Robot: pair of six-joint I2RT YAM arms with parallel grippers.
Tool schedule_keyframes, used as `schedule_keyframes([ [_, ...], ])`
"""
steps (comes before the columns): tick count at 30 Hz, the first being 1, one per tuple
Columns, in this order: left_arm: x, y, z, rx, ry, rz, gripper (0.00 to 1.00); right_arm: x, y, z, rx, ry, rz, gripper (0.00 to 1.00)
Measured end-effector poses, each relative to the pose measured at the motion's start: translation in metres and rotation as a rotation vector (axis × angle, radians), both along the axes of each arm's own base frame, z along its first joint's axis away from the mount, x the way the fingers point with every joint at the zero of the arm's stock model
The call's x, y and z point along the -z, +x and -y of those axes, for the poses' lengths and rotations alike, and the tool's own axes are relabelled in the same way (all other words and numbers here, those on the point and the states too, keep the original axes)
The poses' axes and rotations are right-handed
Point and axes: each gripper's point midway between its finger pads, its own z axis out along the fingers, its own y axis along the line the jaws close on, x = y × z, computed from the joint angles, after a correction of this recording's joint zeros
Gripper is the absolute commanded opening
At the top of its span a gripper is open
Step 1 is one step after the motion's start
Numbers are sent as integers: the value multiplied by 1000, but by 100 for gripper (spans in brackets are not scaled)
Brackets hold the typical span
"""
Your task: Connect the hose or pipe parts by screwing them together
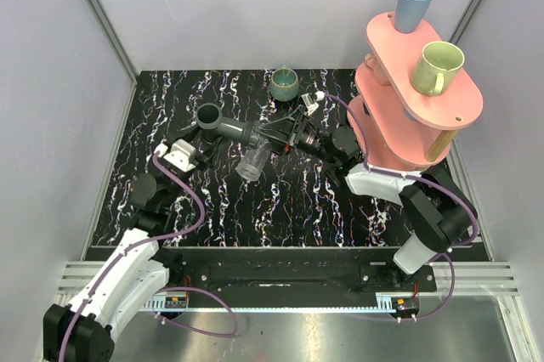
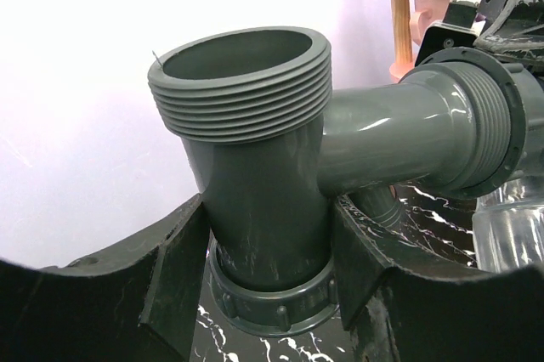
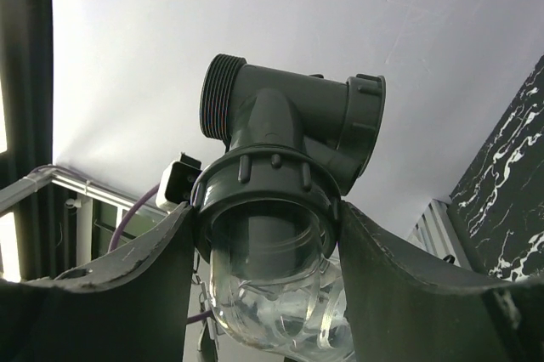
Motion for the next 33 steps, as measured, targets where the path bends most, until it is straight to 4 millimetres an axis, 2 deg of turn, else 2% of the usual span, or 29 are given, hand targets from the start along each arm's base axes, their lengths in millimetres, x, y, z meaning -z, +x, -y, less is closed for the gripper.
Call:
schedule_keyframes([
  [2, -3, 0, 1, 3, -1, 14, 20, -2, 1, 1, 5, 8, -6, 0],
  [3, -4, 0, 1, 3, -3, 19, 40, -2, 1, 1, 6, 9, -8, 0],
  [5, -4, 0, 1, 2, -3, 21, 50, -2, 2, 1, 9, 11, -11, 0],
  [7, -5, 0, 0, 1, -4, 23, 55, -3, 2, 1, 10, 11, -11, 0],
  [8, -6, -1, 0, 1, -4, 25, 66, -3, 2, 1, 10, 12, -10, 0],
  [9, -6, -1, 0, 0, -3, 24, 82, -3, 2, 1, 9, 12, -10, 0],
  [10, -5, -2, -1, -1, 1, 24, 94, -3, 1, 1, 8, 12, -10, 0],
  [14, 5, -10, 7, 44, 47, 1, 96, -6, 9, 3, 54, 24, -19, 0],
  [24, 16, -27, 6, 68, 57, -57, 98, -16, 23, 15, 138, 36, 15, 0],
  [30, 32, -36, 0, 54, 16, -188, 97, -26, 33, 32, 201, 33, 70, 0],
  [33, 37, -37, -5, 26, -51, -339, 96, -29, 34, 36, 229, 12, 142, 0],
])
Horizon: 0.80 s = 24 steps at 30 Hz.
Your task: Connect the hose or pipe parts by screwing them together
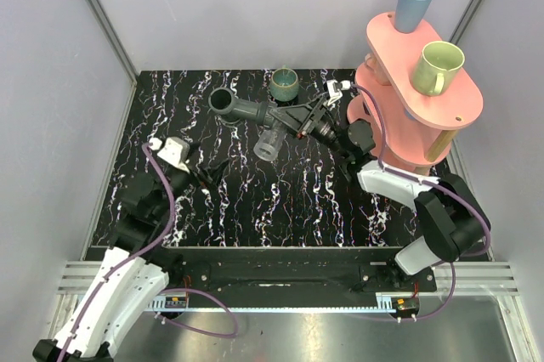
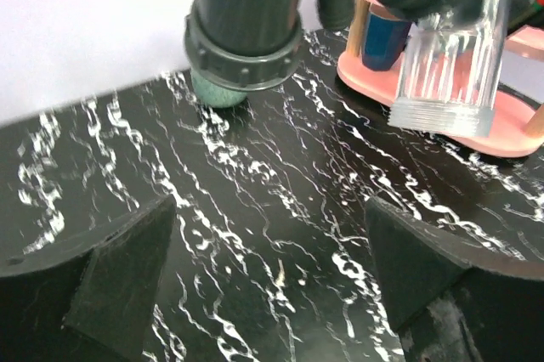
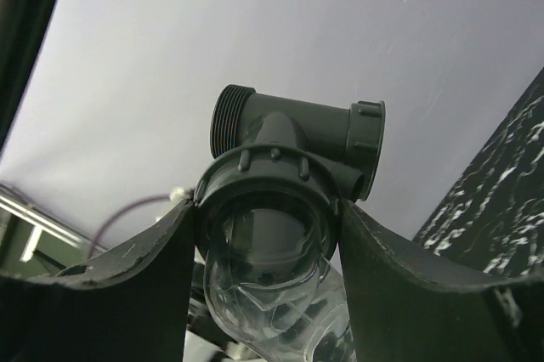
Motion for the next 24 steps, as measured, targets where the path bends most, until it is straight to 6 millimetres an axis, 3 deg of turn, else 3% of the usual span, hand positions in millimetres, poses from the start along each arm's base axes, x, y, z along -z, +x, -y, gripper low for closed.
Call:
schedule_keyframes([
  [6, -18, 1, -5, -88, -100, -339, 92, -6, -5, 9, 85, -129, 253, 0],
  [13, -46, -19, -2, -119, -222, -643, 96, -33, -35, 26, 234, -304, 789, 0],
  [18, -67, -24, -7, -163, -270, -737, 96, -12, -45, 25, 250, -423, 1067, 0],
  [24, -78, -30, -11, -184, -311, -792, 97, 7, -54, 23, 220, -501, 1252, 0],
])
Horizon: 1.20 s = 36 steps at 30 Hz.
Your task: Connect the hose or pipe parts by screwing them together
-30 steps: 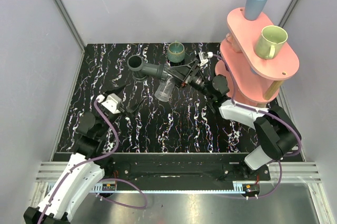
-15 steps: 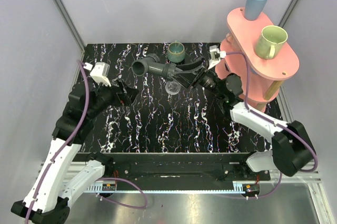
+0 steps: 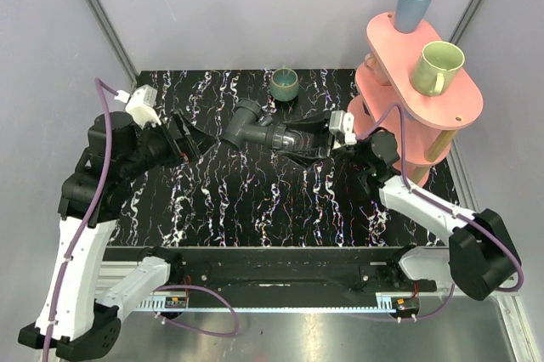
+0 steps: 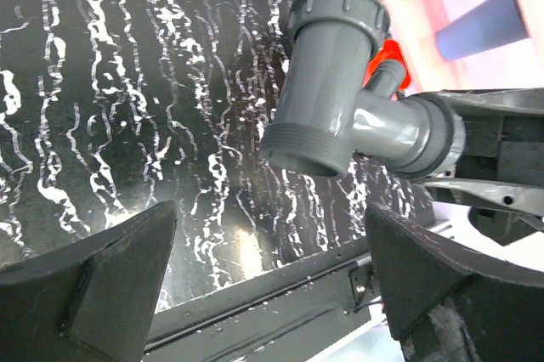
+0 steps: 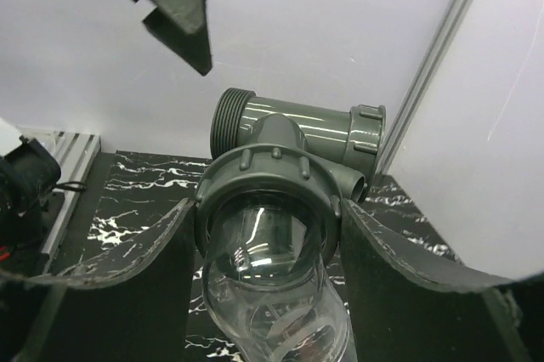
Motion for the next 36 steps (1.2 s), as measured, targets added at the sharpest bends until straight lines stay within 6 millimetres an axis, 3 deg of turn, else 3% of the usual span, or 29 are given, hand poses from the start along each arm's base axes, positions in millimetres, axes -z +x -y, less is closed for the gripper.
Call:
schedule_keyframes([
  [7, -11, 5, 26, 162, -91, -34, 95, -11, -23, 5, -50, -20, 188, 0],
  [13, -7, 19, 49, 313, -172, -71, 93, -12, -36, 5, -98, -31, 247, 0],
  [19, 3, 16, 68, 443, -279, -85, 90, -15, -43, 6, -115, -27, 276, 0],
  [27, 14, 12, 82, 540, -409, -122, 76, -14, -48, 5, -134, -26, 286, 0],
  [30, 13, 11, 86, 573, -447, -115, 60, -13, -48, 3, -140, -27, 284, 0],
  [31, 12, 11, 87, 583, -457, -113, 39, -11, -47, 3, -141, -28, 278, 0],
  [34, 12, 10, 87, 602, -484, -111, 5, -8, -45, 2, -148, -34, 254, 0],
  [36, 12, 10, 87, 607, -493, -110, 0, -7, -45, 1, -154, -31, 241, 0],
])
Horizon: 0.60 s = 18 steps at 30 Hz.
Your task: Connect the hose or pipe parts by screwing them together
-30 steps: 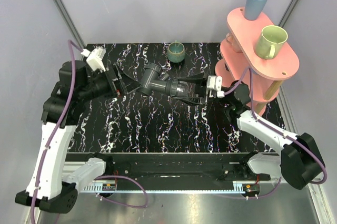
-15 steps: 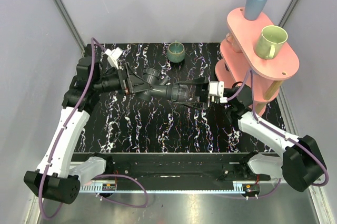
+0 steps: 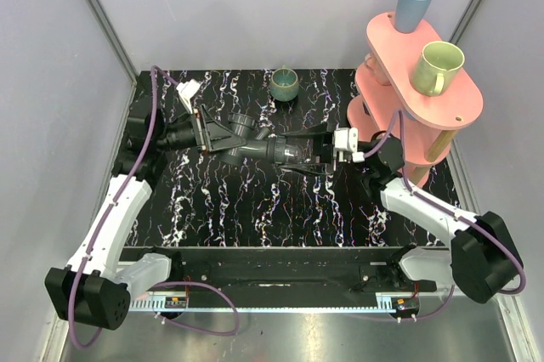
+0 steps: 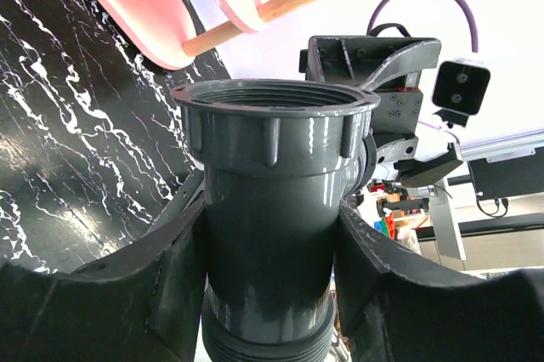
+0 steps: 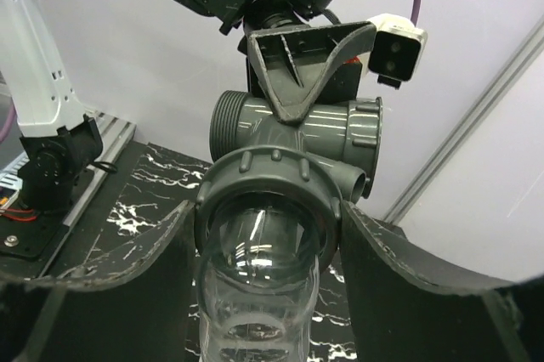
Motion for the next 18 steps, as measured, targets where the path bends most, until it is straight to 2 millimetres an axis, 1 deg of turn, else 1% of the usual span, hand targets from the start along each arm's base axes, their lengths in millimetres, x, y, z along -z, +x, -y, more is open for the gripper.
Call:
schedule_keyframes([
  [3, 2, 1, -2, -8, -4, 28, 0, 2, 4, -2, -7, 3, -70, 0],
  [6, 5, 3, -7, -36, 10, 114, 0, 6, 11, -7, -26, -1, -218, 1],
  [7, 7, 4, -9, -57, 26, 183, 0, 9, 13, -9, -39, -5, -300, 5],
  [8, 7, 4, -10, -67, 32, 210, 0, 11, 16, -11, -43, -7, -354, 8],
  [9, 8, 5, -12, -88, 45, 282, 0, 14, 19, -12, -46, -8, -447, 10],
  [10, 8, 5, -14, -104, 53, 332, 0, 17, 21, -14, -56, -16, -527, 15],
  [11, 10, 5, -17, -129, 63, 396, 0, 20, 24, -17, -60, -26, -624, 28],
  [13, 12, 6, -21, -165, 78, 490, 0, 26, 29, -21, -67, -49, -824, 39],
  [15, 13, 7, -23, -183, 87, 542, 0, 28, 32, -24, -71, -59, -971, 56],
  [17, 13, 9, -23, -187, 94, 572, 0, 28, 34, -24, -78, -60, -1081, 63],
  [18, 13, 9, -23, -187, 97, 577, 0, 27, 36, -24, -79, -56, -1126, 72],
])
